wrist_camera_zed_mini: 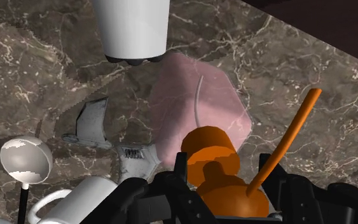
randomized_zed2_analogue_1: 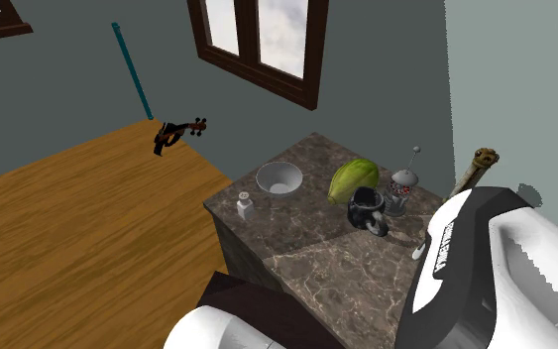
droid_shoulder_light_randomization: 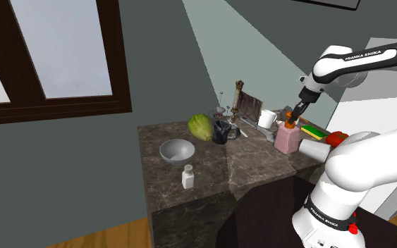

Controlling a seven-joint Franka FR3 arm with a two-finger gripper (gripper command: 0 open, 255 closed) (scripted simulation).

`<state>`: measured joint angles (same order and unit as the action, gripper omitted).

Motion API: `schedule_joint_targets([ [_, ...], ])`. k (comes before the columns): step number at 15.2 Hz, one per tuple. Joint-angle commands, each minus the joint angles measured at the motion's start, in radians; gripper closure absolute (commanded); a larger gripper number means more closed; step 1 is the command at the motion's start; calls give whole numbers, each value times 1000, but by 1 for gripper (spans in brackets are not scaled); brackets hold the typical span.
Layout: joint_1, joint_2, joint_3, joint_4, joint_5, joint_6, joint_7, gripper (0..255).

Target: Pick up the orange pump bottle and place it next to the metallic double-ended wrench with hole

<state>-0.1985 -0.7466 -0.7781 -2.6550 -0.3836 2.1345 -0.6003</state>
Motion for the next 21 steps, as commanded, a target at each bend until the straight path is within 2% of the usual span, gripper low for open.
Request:
schedule_joint_targets([
  [1, 0, 0, -1, 0, 0, 1, 0, 255],
  [3, 0, 0, -1, 0, 0, 1, 0, 255],
  [4, 0, 0, -1, 0, 0, 1, 0, 0],
  [9, 0, 0, -1, 0, 0, 1, 0, 0],
  [13, -17, -60, 60, 86, 26, -148, -1, 0],
  [21, -17, -60, 60, 86, 26, -148, -1, 0],
])
